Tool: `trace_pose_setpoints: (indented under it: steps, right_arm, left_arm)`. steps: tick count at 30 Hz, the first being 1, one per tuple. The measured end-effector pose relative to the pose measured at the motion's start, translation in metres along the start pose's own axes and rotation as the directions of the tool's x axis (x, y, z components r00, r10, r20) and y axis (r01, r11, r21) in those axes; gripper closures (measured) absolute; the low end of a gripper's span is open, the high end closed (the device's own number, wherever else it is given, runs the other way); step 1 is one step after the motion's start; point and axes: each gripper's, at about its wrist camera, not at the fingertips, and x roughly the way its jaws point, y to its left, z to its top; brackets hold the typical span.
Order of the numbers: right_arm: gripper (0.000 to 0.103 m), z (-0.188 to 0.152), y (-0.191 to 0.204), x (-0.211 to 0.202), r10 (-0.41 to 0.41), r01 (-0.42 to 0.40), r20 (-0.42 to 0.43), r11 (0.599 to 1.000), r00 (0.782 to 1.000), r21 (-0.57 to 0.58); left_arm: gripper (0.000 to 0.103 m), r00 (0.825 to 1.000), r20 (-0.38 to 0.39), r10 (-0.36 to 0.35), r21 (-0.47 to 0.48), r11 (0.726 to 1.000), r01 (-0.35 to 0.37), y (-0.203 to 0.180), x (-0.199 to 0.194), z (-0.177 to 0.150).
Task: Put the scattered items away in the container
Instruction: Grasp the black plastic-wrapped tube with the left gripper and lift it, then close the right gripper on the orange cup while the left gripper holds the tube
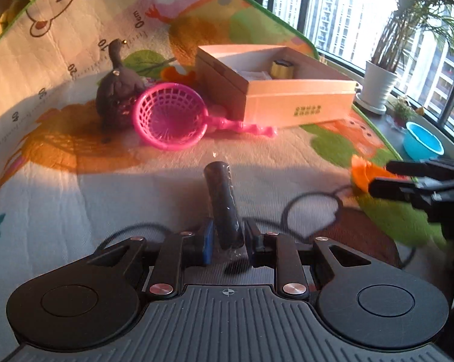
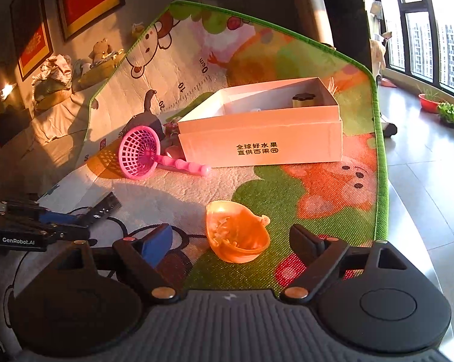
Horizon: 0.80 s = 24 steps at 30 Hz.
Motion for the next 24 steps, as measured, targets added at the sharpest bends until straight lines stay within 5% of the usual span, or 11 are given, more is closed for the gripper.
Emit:
trace_pose_setpoints:
  steps: [4, 7, 11, 15, 20, 24]
  right_arm:
    - [0.014, 0.0, 0.001, 0.001, -0.014, 0.014, -0.009, 1.0, 1.0, -0.002]
    - [0.013, 0.0, 0.001, 0.002, -0.021, 0.021, -0.015, 1.0, 1.0, 0.0]
    - [0.012, 0.0, 0.0, 0.004, -0.025, 0.025, -0.026, 1.0, 0.999, 0.007]
    - [0.012, 0.001, -0.001, 0.005, -0.027, 0.027, -0.029, 1.0, 0.999, 0.01]
    - [0.01, 0.001, -0.001, 0.005, -0.026, 0.026, -0.029, 1.0, 0.999, 0.015]
    - [0.01, 0.0, -0.001, 0.004, -0.026, 0.026, -0.021, 1.0, 0.999, 0.013]
  left_arm:
    - [0.05, 0.983, 0.012, 0.181, 0.033, 0.983, -0.182, 0.022, -0.009, -0.011]
    - [0.041, 0.936, 0.044, 0.348, 0.026, 0.937, -0.35, 0.04, -0.006, -0.008]
    - [0.015, 0.897, 0.084, 0.434, -0.048, 0.901, -0.431, 0.057, -0.004, -0.001]
    - [0.011, 0.903, 0.088, 0.421, -0.109, 0.905, -0.411, 0.063, -0.007, 0.0]
    - [0.006, 0.962, 0.108, 0.249, -0.245, 0.945, -0.217, 0.056, -0.026, -0.008]
    - [0.005, 0.971, 0.141, 0.195, -0.196, 0.967, -0.165, 0.03, -0.023, -0.007]
